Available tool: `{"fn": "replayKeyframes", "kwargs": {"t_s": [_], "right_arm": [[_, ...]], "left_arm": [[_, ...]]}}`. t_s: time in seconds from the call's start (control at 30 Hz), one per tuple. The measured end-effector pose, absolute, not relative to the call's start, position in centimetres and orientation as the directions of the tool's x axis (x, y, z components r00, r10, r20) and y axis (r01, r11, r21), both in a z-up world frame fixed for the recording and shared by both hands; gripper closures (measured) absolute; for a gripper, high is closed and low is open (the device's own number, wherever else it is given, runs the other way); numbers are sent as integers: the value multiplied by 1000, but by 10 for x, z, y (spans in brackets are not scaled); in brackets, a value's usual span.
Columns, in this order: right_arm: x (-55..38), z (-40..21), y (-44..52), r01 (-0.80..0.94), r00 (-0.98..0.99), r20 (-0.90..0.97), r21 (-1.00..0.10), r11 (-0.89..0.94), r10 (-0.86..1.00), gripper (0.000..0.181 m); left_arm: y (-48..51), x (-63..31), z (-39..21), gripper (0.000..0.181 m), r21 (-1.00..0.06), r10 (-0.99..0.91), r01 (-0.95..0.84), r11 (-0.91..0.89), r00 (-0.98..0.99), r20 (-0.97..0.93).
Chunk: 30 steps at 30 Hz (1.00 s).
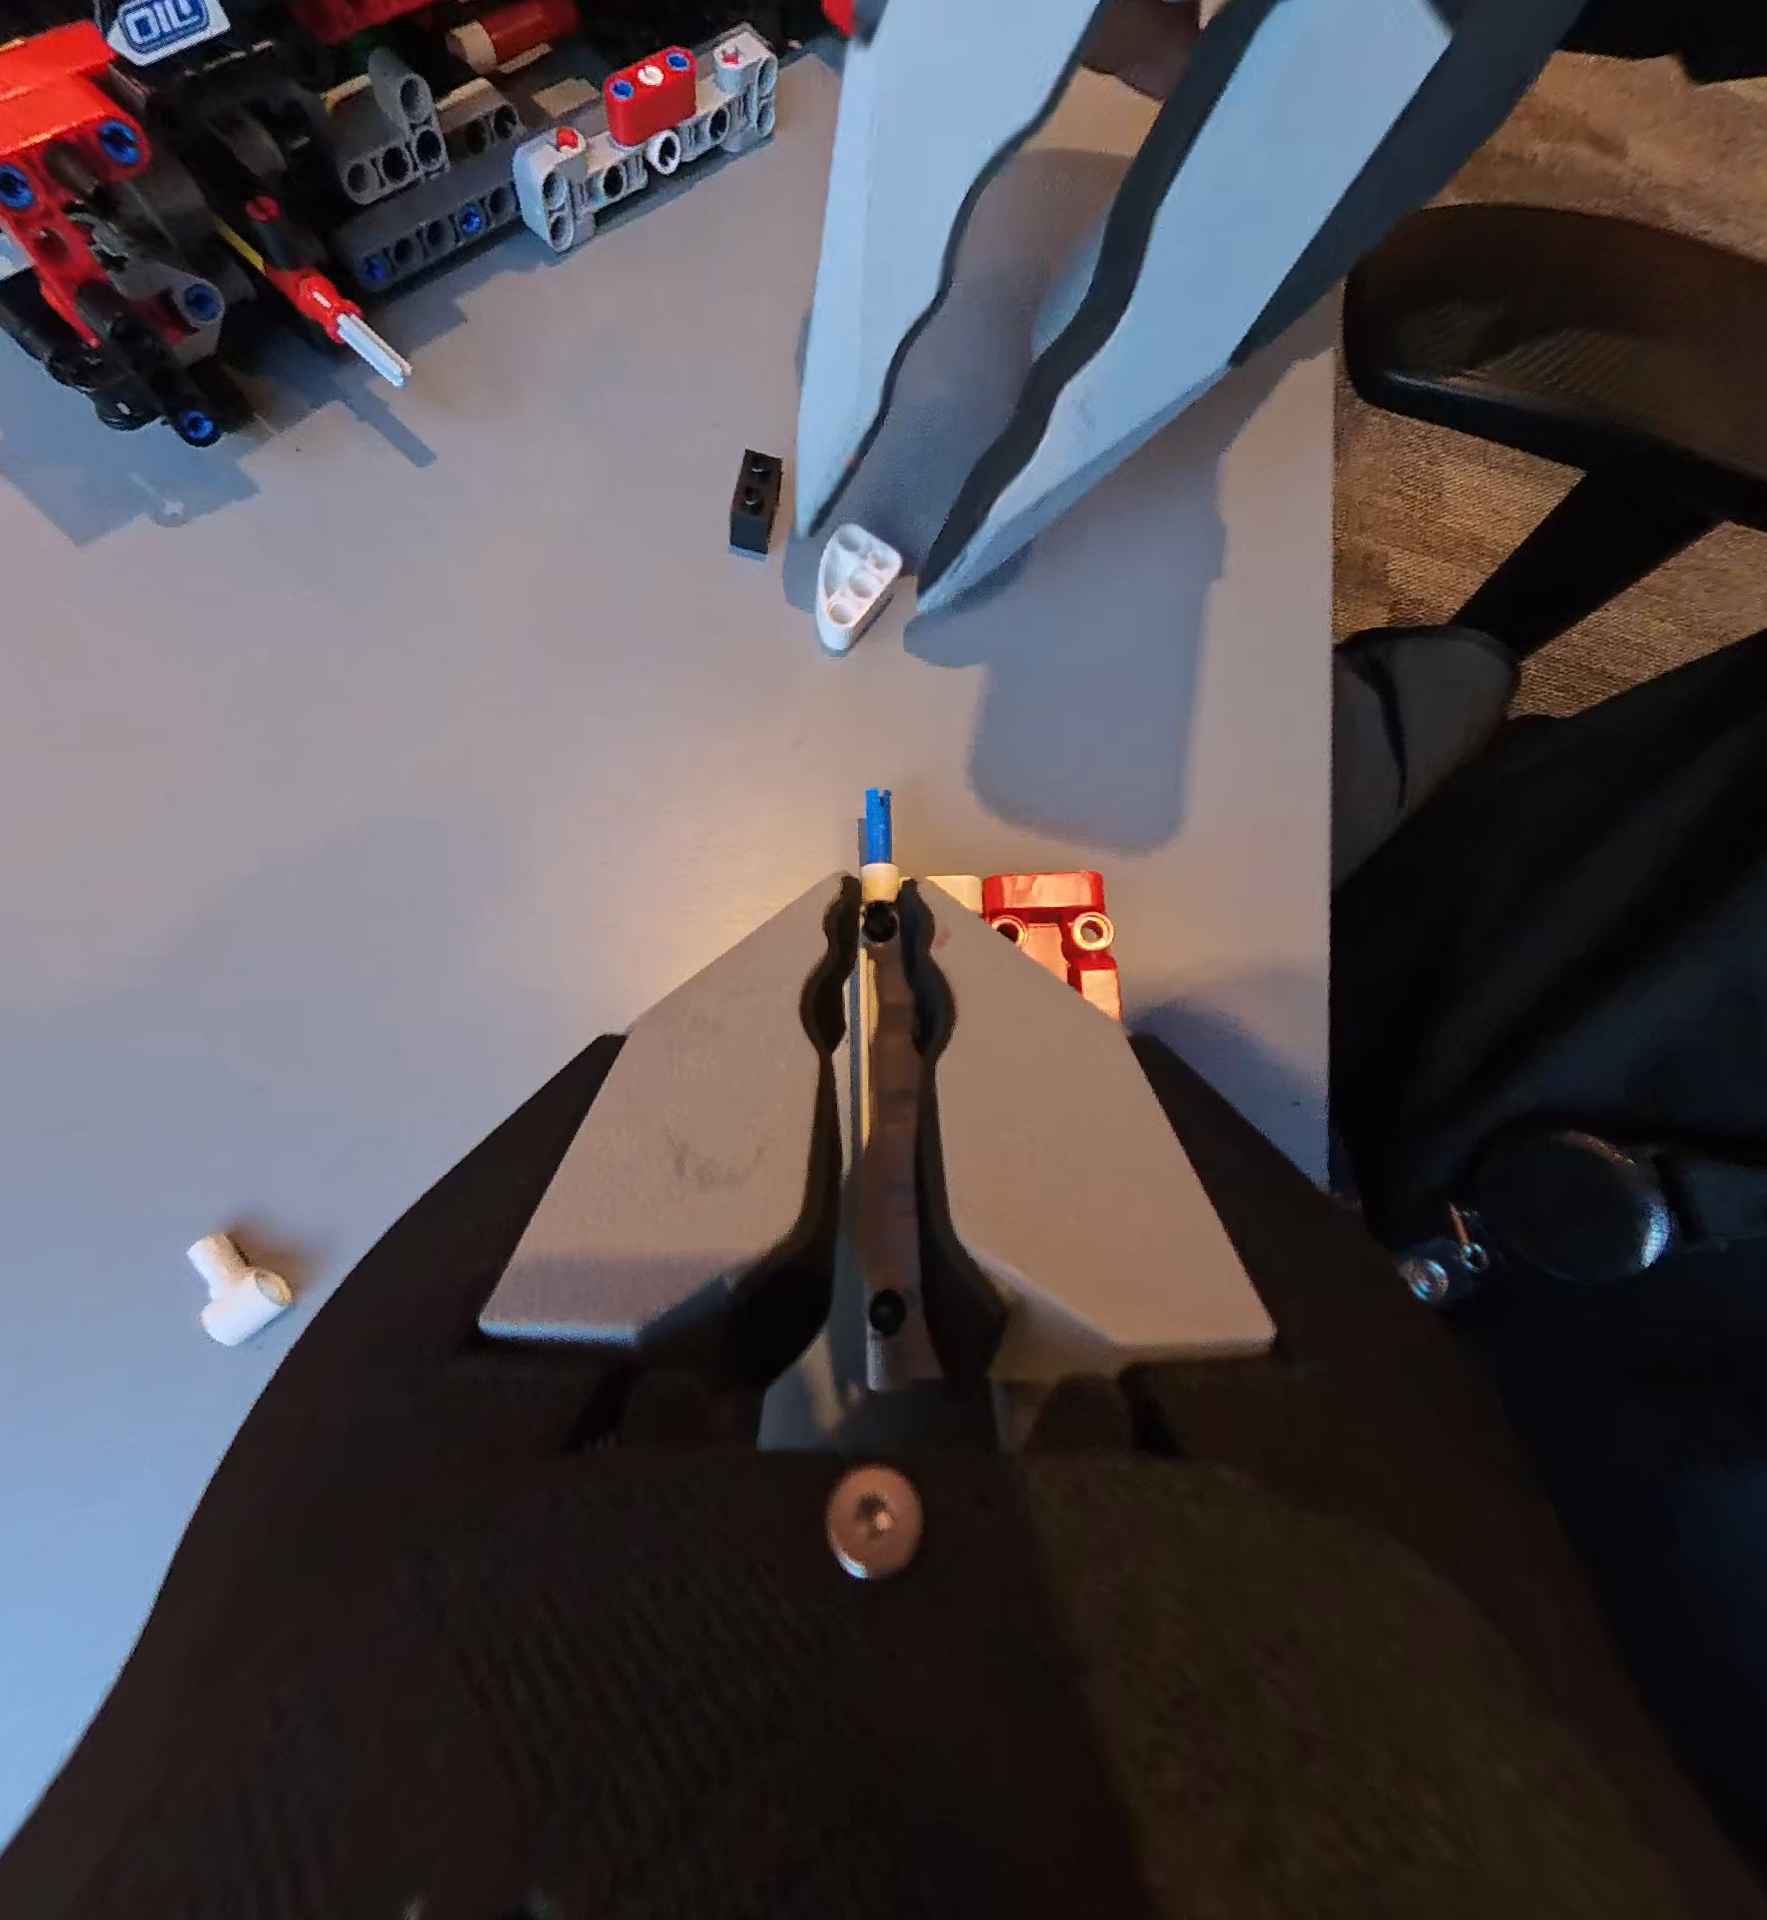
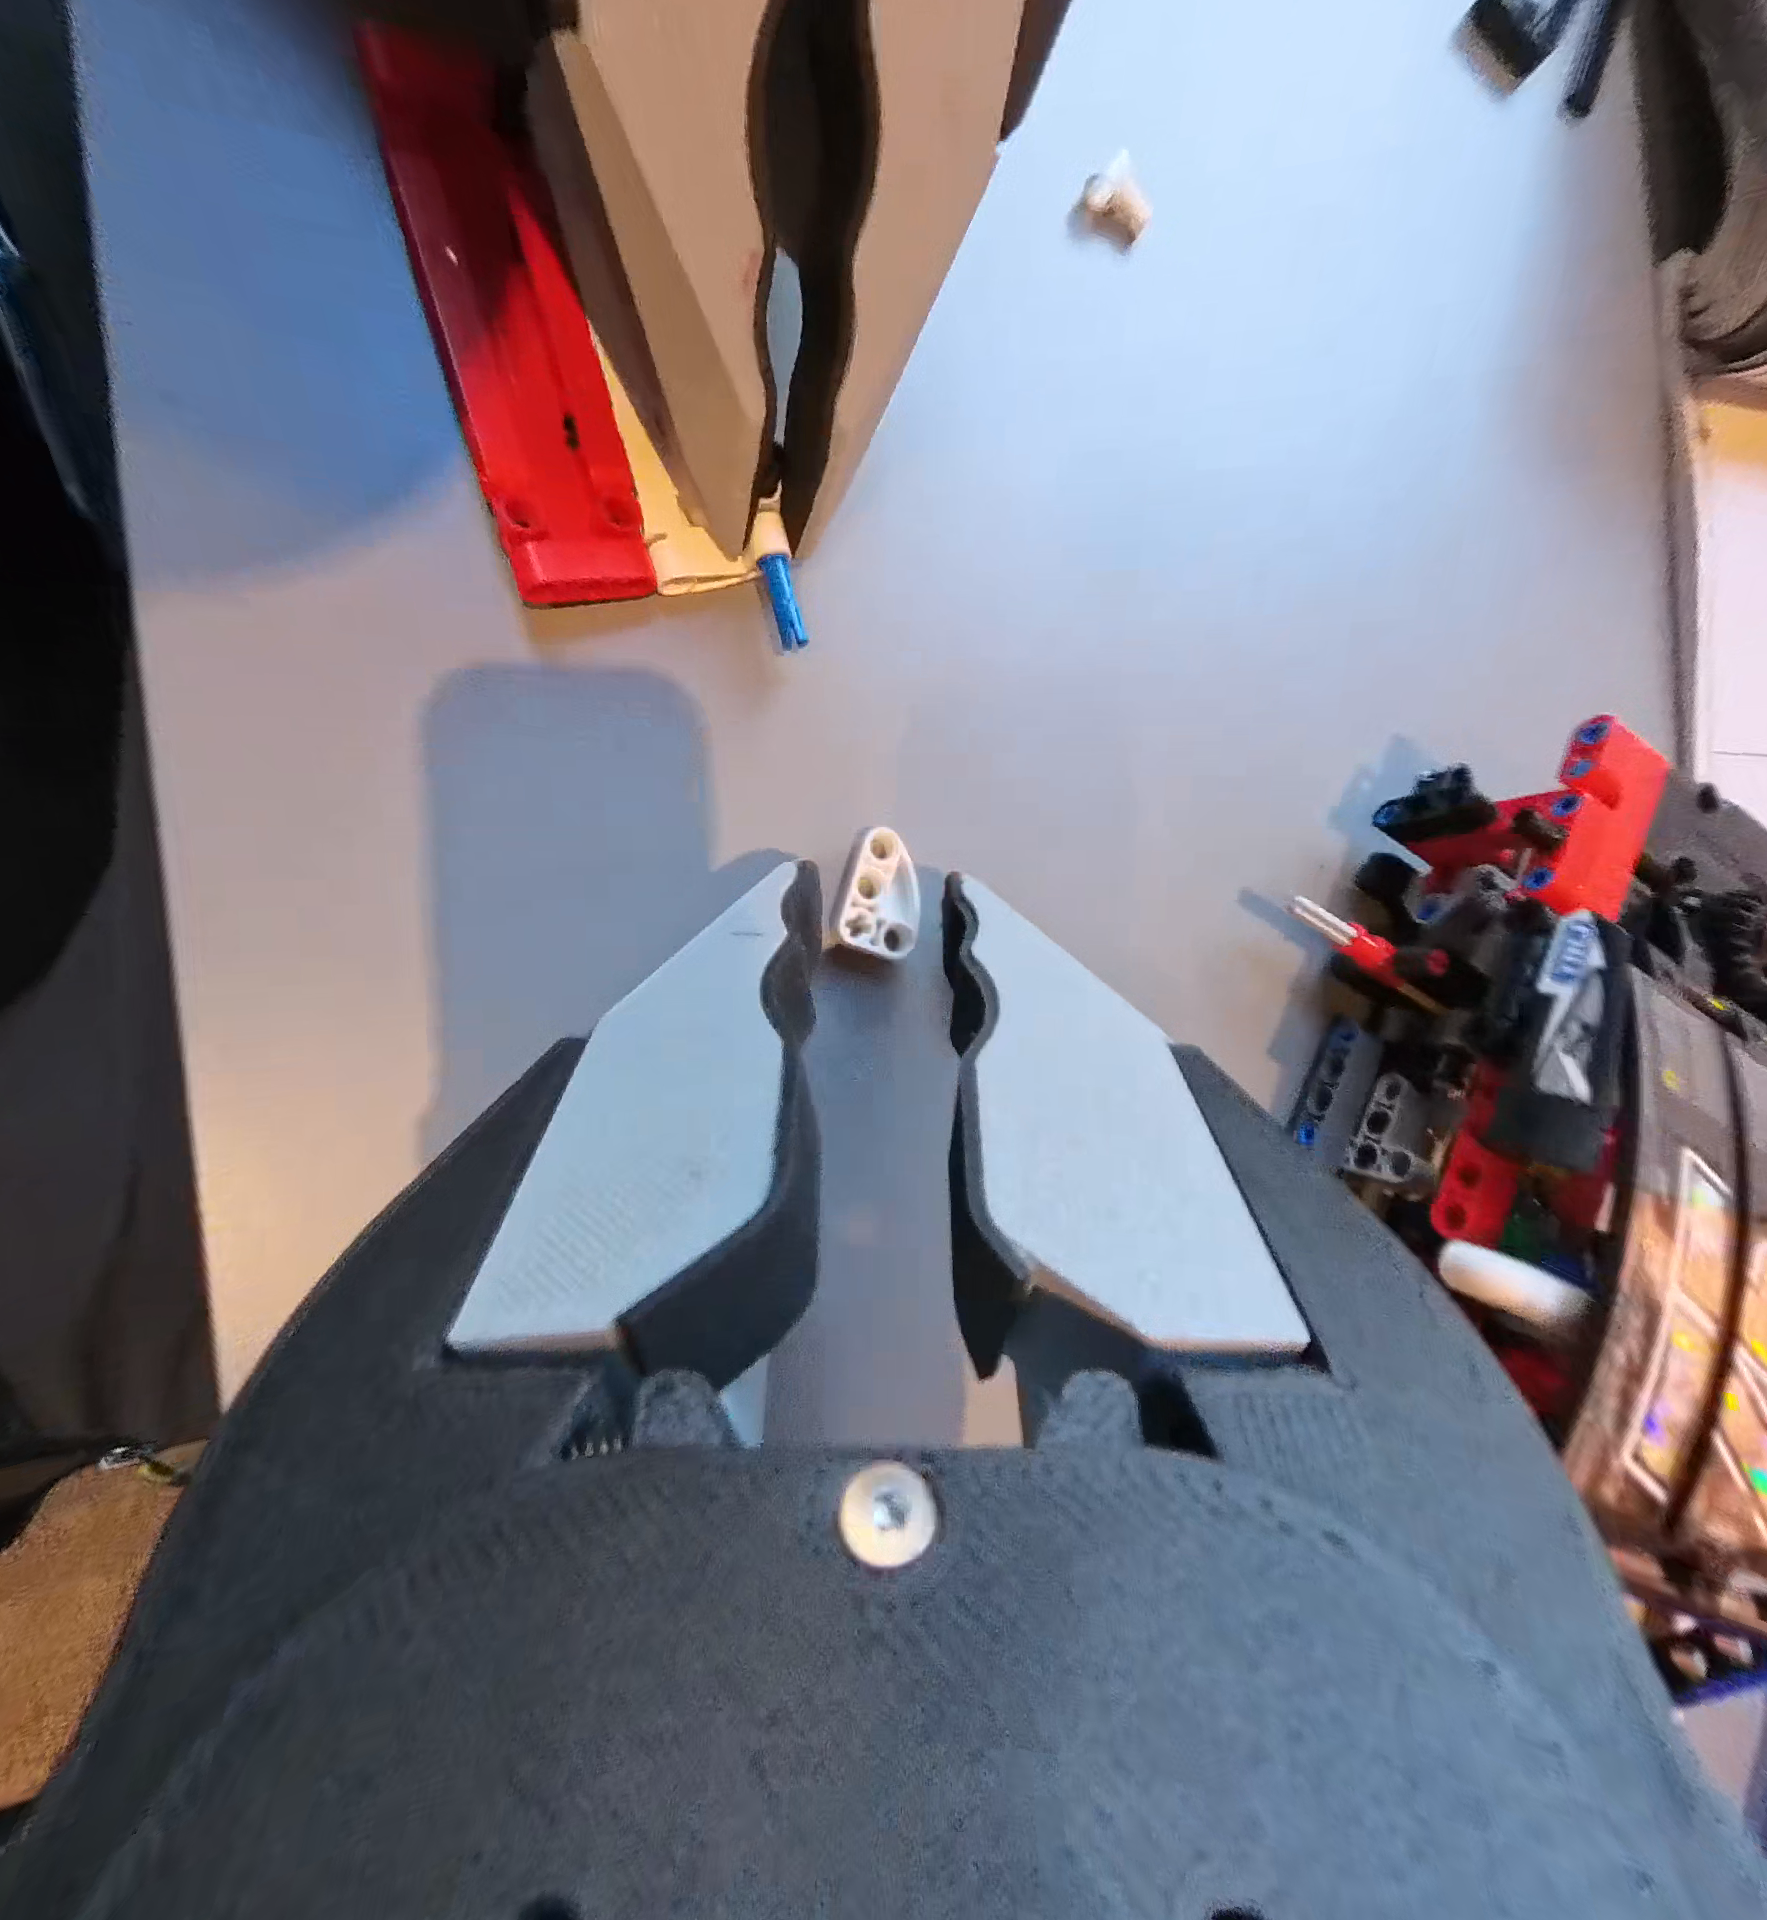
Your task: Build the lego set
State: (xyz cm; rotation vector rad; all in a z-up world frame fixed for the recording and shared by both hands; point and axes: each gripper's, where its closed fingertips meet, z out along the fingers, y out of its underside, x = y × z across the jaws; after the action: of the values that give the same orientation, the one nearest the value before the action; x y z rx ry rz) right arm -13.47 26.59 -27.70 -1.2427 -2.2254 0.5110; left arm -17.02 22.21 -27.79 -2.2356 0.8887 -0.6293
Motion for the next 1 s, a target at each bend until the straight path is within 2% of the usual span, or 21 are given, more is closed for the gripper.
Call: {"fn": "replayKeyframes", "kwargs": {"t_s": [0.07,0.27,0.4,0.53,0.63,0.73,1.0], "right_arm": [[-138,-285,267,673,-445,266,-532,515,855,168],[-141,-284,269,727,-349,198,-559,398,916,169],[-146,-279,255,740,-210,-67,-663,114,975,169],[-154,-258,243,635,-132,-426,-730,-254,895,170],[-158,-240,246,529,-106,-657,-673,-518,746,169],[-159,-229,251,447,-111,-785,-587,-675,610,170],[-168,-223,252,364,-135,-858,-509,-780,496,170]], "left_arm": [[222,-170,-278,176,-708,-728,-420,-568,658,193],[222,-166,-278,176,-726,-720,-400,-559,669,186],[224,-168,-276,176,-747,-729,-461,-479,683,46],[229,-171,-266,177,-786,-713,-464,-409,700,-42],[234,-174,-251,177,-839,-673,-396,-373,738,-49],[237,-178,-242,177,-869,-642,-356,-344,765,-60],[243,-174,-236,177,-887,-615,-330,-323,786,-69]]}}
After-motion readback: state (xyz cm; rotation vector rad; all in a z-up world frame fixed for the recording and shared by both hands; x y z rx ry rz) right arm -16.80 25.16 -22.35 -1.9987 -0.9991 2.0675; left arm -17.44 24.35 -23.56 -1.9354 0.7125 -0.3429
